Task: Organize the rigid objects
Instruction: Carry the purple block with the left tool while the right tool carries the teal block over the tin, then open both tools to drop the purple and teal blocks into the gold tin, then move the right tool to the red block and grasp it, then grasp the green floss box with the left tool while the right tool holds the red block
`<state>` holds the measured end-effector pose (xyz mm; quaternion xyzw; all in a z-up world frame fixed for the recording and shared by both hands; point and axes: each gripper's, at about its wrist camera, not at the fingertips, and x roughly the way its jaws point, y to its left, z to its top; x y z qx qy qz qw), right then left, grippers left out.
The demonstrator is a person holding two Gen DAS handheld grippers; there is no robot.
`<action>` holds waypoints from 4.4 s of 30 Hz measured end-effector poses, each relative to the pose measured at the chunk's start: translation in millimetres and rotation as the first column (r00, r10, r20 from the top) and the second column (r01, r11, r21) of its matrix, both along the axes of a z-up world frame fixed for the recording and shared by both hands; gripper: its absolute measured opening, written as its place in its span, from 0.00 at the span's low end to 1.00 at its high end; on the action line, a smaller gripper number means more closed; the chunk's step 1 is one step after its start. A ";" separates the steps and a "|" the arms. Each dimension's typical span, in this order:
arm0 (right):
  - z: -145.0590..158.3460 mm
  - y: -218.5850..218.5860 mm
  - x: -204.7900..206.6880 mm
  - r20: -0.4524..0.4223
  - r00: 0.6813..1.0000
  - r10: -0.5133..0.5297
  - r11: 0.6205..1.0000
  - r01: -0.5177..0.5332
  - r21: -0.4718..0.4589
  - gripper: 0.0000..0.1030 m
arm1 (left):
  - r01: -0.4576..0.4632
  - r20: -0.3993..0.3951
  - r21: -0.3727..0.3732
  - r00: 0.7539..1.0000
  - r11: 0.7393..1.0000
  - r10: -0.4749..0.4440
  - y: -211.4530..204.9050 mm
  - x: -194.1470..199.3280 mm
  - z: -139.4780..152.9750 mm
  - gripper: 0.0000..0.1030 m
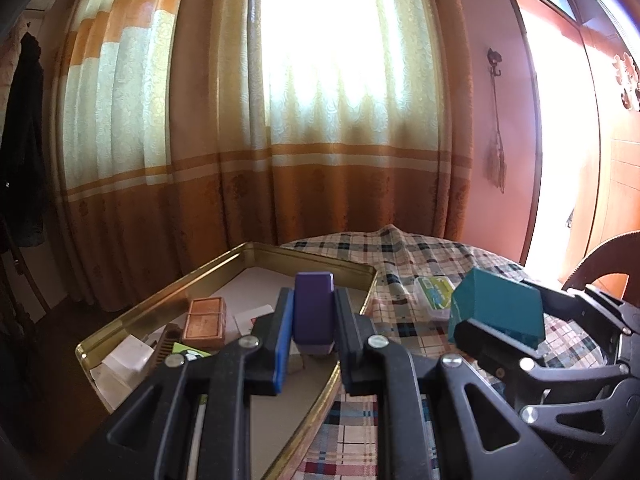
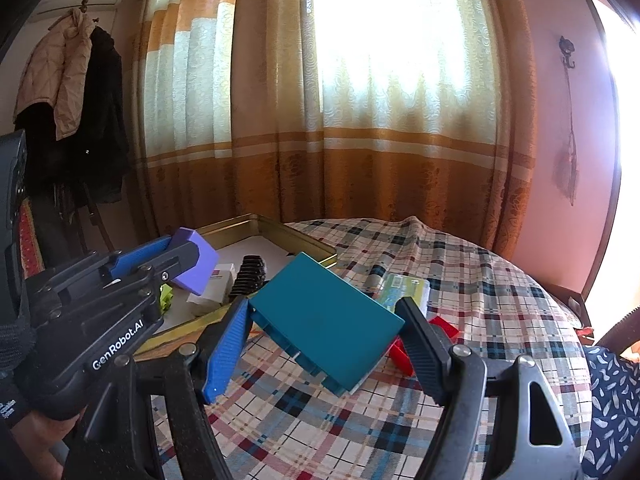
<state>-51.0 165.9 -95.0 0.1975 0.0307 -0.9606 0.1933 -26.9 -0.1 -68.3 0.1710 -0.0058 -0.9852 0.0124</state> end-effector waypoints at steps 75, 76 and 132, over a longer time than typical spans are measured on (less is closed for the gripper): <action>-27.4 53.2 -99.6 0.316 0.948 -0.042 0.986 -0.013 0.168 0.79 | -0.027 0.318 0.100 0.948 0.995 -0.006 18.2 -86.0 5.8 1.00; -29.4 50.5 -101.2 0.324 0.945 -0.034 0.984 -0.025 0.178 0.79 | -0.029 0.321 0.096 0.947 0.995 -0.003 19.1 -87.4 5.8 1.00; -39.4 154.6 -128.1 0.373 0.842 -0.389 0.917 0.391 0.074 0.70 | 0.251 0.519 0.060 0.819 0.966 -0.245 142.7 -193.9 -54.0 0.76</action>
